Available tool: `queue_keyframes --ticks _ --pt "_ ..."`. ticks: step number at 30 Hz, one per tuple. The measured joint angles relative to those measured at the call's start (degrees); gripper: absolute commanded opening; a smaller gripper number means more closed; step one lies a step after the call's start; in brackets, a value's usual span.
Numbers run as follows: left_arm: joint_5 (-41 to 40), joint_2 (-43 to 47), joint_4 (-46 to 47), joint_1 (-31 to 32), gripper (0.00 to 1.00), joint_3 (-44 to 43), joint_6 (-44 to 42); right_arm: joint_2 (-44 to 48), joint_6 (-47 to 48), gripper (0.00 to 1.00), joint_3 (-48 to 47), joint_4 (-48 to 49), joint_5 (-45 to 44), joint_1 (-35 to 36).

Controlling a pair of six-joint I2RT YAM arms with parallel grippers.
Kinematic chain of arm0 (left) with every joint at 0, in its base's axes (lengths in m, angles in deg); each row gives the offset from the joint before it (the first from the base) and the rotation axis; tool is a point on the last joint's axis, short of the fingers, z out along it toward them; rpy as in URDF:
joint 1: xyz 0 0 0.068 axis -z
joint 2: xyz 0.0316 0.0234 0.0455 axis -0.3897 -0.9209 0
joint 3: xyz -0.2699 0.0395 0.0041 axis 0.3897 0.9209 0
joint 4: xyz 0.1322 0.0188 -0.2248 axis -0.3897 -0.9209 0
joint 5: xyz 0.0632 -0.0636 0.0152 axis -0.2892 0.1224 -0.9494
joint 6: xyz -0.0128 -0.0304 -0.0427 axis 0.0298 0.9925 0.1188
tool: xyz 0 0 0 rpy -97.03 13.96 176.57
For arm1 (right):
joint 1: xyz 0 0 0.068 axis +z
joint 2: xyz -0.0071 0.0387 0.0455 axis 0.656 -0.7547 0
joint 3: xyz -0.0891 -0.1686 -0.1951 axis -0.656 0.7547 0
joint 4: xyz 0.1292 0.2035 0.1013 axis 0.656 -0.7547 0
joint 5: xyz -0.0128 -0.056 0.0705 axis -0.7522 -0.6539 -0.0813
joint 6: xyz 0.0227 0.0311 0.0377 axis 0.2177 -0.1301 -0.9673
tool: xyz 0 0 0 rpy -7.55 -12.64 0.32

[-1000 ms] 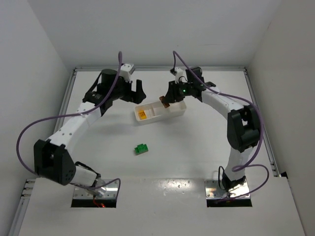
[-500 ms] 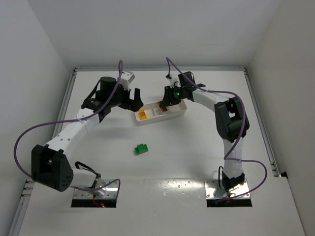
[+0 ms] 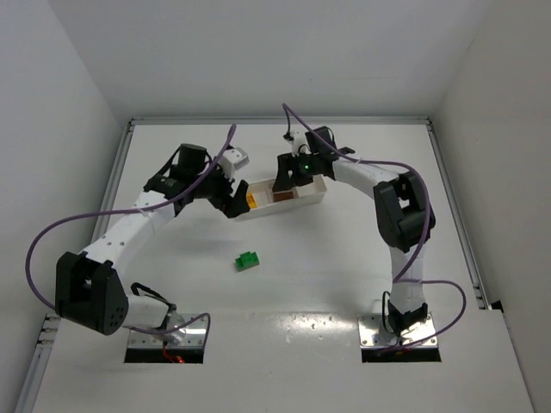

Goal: Sort the legos into containers by color

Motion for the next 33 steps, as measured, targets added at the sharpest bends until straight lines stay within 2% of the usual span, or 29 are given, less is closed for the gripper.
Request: queue_keyframes --ticks 1,3,10,15,21,27,33 --pt "1.5 0.0 -1.1 0.0 0.81 0.3 -2.0 0.5 0.2 0.67 0.6 -0.2 -0.1 0.0" --pt "3.9 0.0 -3.5 0.1 0.77 1.6 -6.6 2.5 0.4 0.67 1.9 -0.7 -0.5 -0.1" --pt "3.6 0.1 -11.2 4.4 0.77 6.8 -16.1 16.1 2.1 0.67 7.1 -1.2 -5.0 -2.8" --pt "-0.2 -0.9 -12.3 10.7 0.77 7.3 -16.9 23.3 3.6 0.67 11.1 -1.2 -7.4 -7.5" --pt "-4.1 -4.9 -12.1 16.0 0.77 7.7 -15.9 24.0 4.3 0.67 15.7 -2.2 -9.2 -11.3" --pt "-6.8 -8.2 -11.8 16.9 0.77 9.7 -15.0 24.5 4.4 0.67 18.2 -3.4 -9.4 -13.4" --pt "-8.9 -10.7 -11.0 17.0 0.67 9.9 -14.6 25.6 4.5 0.67 18.3 -3.5 -8.7 -15.0"
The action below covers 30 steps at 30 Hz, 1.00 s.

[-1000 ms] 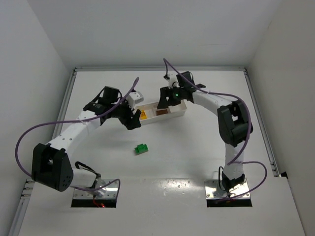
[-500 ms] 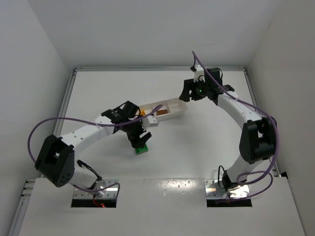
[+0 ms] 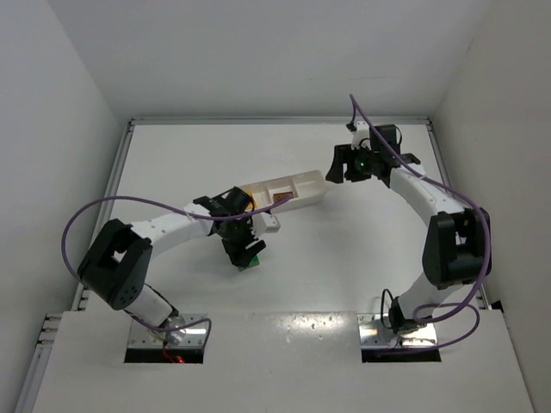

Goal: Sort the legos into containers by color

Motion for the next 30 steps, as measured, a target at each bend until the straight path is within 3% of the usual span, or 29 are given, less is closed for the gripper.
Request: queue_keyframes --ticks 4,5,9,12,15,20,25,30 --pt "-0.6 -1.7 0.5 0.3 0.52 0.0 0.1 0.1 0.2 0.63 0.0 0.0 0.4 -0.7" --pt "-0.6 -2.1 0.6 0.4 0.43 0.0 0.2 0.1 0.2 0.62 0.1 0.1 0.5 -0.9" --pt "-0.5 -2.3 1.3 0.5 0.27 -0.1 0.1 0.1 0.2 0.57 0.7 0.5 1.2 -1.0" --pt "1.6 -1.6 1.4 0.2 0.22 -0.1 -0.2 0.1 0.4 0.57 1.1 0.7 3.2 -1.1" --pt "7.6 3.0 1.7 -2.5 0.19 0.2 -0.7 0.1 1.5 0.62 1.6 0.8 8.8 -1.1" --pt "22.1 10.3 4.1 -11.1 0.19 -1.3 1.6 0.1 2.7 0.69 4.4 2.2 25.5 -0.9" --pt "38.6 4.0 5.4 -16.5 0.19 -6.1 7.5 0.1 0.9 0.73 5.6 4.4 38.5 1.4" --pt "50.5 -5.9 3.0 -19.6 0.19 -11.0 10.2 0.0 1.6 0.75 5.2 5.4 44.7 5.2"
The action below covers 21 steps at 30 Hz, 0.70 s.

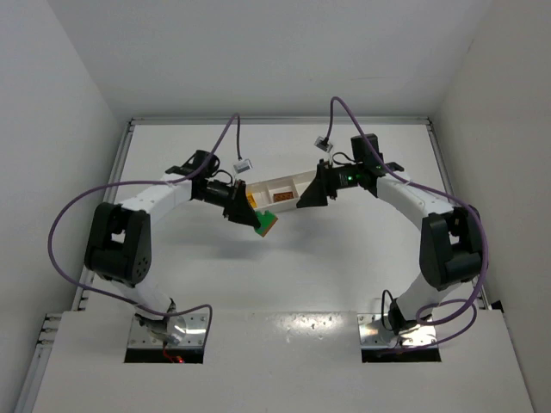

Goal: Sort the legos into containers by color

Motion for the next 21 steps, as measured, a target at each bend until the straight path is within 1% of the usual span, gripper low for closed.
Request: queue_keyframes --ticks 3,5,7,9,12,14,21 --pt "5.7 -5.1 -4.2 -1.5 0.19 -4.0 -0.8 -0.8 1.2 0.75 -1.5 -0.3 2.0 2.1" --pt "8.3 -8.6 -11.0 -2.3 0.19 -8.2 -5.9 -1.2 1.6 0.75 -2.3 -0.5 2.9 3.4" --pt "10.1 -12.5 -19.9 -2.9 0.19 -13.9 -13.9 -1.7 2.0 0.75 -2.7 -0.5 3.6 4.5" --pt "11.3 -15.0 -26.5 -3.0 0.19 -17.3 -20.4 -2.3 2.2 0.75 -2.8 -0.5 3.9 5.6" --pt "12.3 -15.3 -33.2 -3.0 0.19 -17.8 -26.0 -3.5 2.0 0.75 -2.8 0.0 4.0 7.1" --pt "12.6 -15.3 -35.8 -3.0 0.19 -17.8 -28.3 -4.3 1.2 0.75 -2.8 1.0 4.0 7.7" --pt "13.2 -15.3 -40.1 -3.0 0.19 -17.9 -32.3 -8.5 -5.4 0.75 -3.0 7.2 4.3 9.1"
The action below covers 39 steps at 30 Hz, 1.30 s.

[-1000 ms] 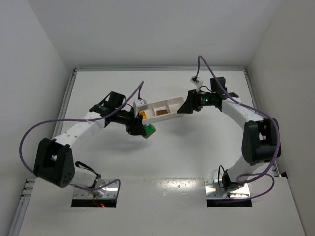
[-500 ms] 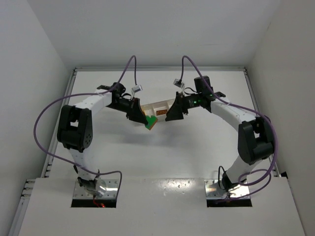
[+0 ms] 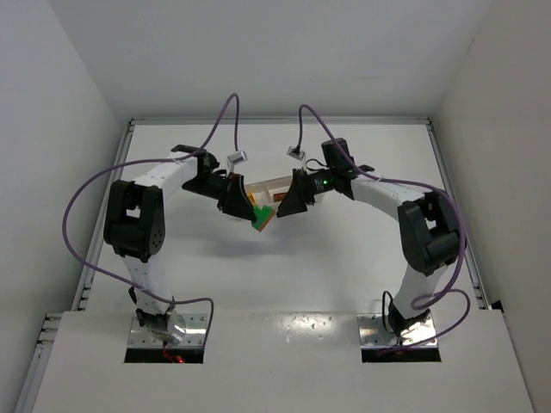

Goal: Sort the legos into containers by color

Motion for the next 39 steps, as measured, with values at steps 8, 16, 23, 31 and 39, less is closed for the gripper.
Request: queue_keyframes --ticks 8,16,23,31,39 --pt "0.0 0.0 -1.1 -0.8 0.19 0.0 -1.6 -3.2 -4.6 0.67 -2.6 3.9 1.2 1.4" --pt "0.2 0.1 -1.3 -0.7 0.19 0.0 -2.3 -3.2 -5.6 0.61 -3.3 6.1 2.1 4.1" --pt "0.4 0.1 -1.3 -0.7 0.19 0.0 -2.5 -3.2 -5.4 0.31 -3.3 6.4 2.5 5.4" --pt "0.5 0.1 -1.5 -1.6 0.19 0.0 -3.0 -3.2 -4.5 0.00 -3.3 6.4 2.0 5.6" --pt "0.8 0.2 -1.8 -7.2 0.19 -0.9 -3.8 -1.1 4.0 0.00 -2.8 -2.3 1.6 4.6"
